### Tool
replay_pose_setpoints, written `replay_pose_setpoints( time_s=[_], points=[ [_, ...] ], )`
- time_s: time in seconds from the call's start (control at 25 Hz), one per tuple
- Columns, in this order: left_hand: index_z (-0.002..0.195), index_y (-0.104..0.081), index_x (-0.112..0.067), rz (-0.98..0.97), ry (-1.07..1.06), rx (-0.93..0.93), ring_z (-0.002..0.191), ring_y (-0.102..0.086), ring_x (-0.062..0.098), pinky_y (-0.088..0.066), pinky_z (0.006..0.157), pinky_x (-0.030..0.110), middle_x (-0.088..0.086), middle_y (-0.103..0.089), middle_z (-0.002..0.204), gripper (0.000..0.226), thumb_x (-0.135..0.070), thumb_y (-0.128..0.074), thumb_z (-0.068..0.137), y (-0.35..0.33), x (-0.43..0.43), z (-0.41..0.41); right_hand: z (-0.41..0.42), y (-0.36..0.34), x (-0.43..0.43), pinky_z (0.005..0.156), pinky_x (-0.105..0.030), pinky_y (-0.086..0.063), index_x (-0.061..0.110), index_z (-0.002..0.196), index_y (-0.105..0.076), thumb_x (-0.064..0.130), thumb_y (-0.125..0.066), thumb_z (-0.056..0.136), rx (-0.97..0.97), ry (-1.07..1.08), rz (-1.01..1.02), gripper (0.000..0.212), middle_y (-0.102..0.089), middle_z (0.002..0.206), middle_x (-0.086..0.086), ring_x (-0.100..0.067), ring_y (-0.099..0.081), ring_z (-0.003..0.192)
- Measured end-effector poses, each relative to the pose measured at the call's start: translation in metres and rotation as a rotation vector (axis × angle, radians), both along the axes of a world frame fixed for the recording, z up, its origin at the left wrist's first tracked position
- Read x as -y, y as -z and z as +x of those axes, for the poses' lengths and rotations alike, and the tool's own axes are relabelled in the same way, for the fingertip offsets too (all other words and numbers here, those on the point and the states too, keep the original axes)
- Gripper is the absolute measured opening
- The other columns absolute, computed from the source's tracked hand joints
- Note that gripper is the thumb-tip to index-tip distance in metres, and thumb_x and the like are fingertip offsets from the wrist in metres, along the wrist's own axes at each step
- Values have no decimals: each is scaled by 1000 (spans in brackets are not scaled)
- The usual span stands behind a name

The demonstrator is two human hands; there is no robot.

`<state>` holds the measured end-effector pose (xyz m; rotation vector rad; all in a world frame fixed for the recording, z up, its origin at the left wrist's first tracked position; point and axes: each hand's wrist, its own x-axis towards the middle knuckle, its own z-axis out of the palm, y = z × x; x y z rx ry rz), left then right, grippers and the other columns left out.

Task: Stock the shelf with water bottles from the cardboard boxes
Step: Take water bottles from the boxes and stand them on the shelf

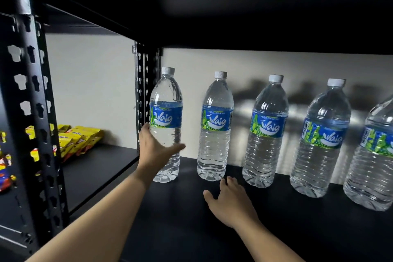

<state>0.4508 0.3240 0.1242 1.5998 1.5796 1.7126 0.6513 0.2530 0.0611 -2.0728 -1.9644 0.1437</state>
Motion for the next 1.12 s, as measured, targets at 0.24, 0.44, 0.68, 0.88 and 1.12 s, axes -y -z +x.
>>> replay_pose_setpoints(
  time_s=[0.24, 0.44, 0.68, 0.88, 1.12],
  points=[
    [128, -43, -1, -78, -30, -45, 126, -42, 25, -36, 108, 33, 5, -42, 115, 81, -37, -87, 70, 52, 9, 1, 0, -1, 1, 123, -35, -5, 4, 155, -16, 60, -32, 96, -16, 7, 21, 83, -7, 164, -12, -23, -2, 151],
    [138, -36, -6, -197, -7, -48, 132, -44, 29, -36, 105, 37, 12, -50, 138, 85, -44, -80, 77, 49, -8, 7, 0, -2, 0, 122, -35, -8, 4, 154, -21, 60, -34, 95, -24, 6, 39, 83, -12, 163, -12, -23, -6, 151],
    [142, -31, -5, -273, -10, -90, 132, -44, 34, -37, 104, 40, 17, -48, 141, 89, -46, -78, 78, 52, -23, 9, 0, -2, 0, 122, -35, -9, 4, 153, -23, 60, -35, 95, -13, 10, 44, 81, -14, 163, -12, -24, -7, 151],
    [147, -26, -8, -291, -31, -111, 133, -41, 34, -35, 107, 42, 16, -42, 143, 96, -46, -79, 76, 54, -23, 9, 0, -3, 0, 122, -35, -9, 5, 153, -24, 60, -36, 95, -26, 9, 42, 81, -14, 163, -11, -23, -7, 151],
    [137, -34, -1, -272, -96, -190, 131, -40, 32, -34, 106, 37, 17, -41, 135, 88, -43, -81, 75, 56, -20, 11, 0, -3, 0, 122, -35, -8, 5, 154, -21, 60, -35, 95, -30, 11, 36, 82, -12, 163, -11, -23, -5, 151]
  ],
)
